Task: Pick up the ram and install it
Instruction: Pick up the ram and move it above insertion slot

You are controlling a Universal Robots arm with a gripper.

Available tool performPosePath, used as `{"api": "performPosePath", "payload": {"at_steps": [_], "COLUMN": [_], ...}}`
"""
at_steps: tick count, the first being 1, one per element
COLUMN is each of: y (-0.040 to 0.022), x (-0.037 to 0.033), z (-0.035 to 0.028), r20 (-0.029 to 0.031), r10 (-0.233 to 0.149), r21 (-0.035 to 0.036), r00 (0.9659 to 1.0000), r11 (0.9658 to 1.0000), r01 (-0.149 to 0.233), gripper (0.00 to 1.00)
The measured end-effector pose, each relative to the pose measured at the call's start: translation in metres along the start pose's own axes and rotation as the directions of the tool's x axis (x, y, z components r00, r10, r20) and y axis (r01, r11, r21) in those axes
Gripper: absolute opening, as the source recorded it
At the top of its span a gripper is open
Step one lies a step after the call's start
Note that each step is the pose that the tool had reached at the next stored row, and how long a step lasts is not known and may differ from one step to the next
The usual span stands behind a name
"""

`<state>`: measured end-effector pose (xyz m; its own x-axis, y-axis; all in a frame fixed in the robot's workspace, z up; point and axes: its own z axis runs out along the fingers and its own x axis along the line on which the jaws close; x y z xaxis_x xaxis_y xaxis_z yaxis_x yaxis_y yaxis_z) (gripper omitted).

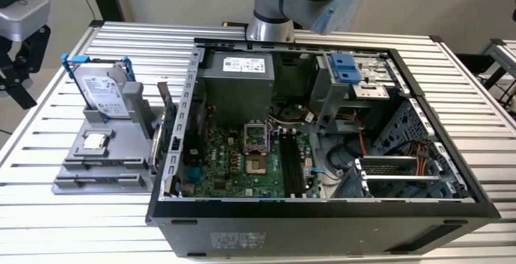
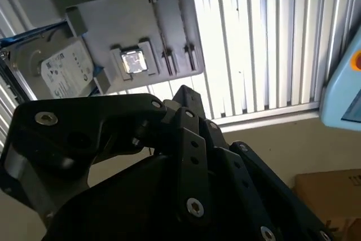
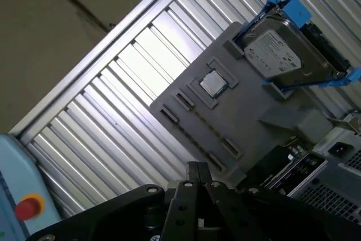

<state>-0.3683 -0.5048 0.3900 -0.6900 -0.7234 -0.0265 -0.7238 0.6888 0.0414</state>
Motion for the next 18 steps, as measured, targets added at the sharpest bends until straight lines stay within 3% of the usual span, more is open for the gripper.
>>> {"api": "performPosePath", "payload": {"at_steps": [5, 10, 14, 18], "y": [0.0003, 0.0009, 0.0011, 0.0012], "x": [-0.0003, -0.0009, -0.0011, -0.0012], "z": [0.0000, 0.0000, 0.0000, 0.0000], "r20": [0.0054, 0.0018, -0.0036, -0.0072], "r10": [-0.053, -0.112, -0.174, -0.242], "r21": [0.0078, 0.0108, 0.0110, 0.0093], "r00": [0.9986, 0.9937, 0.9848, 0.9702], "r11": [0.9986, 0.9936, 0.9847, 0.9702], "r01": [0.053, 0.112, 0.174, 0.242], "gripper": [0.00, 0.00, 0.00, 0.00]}}
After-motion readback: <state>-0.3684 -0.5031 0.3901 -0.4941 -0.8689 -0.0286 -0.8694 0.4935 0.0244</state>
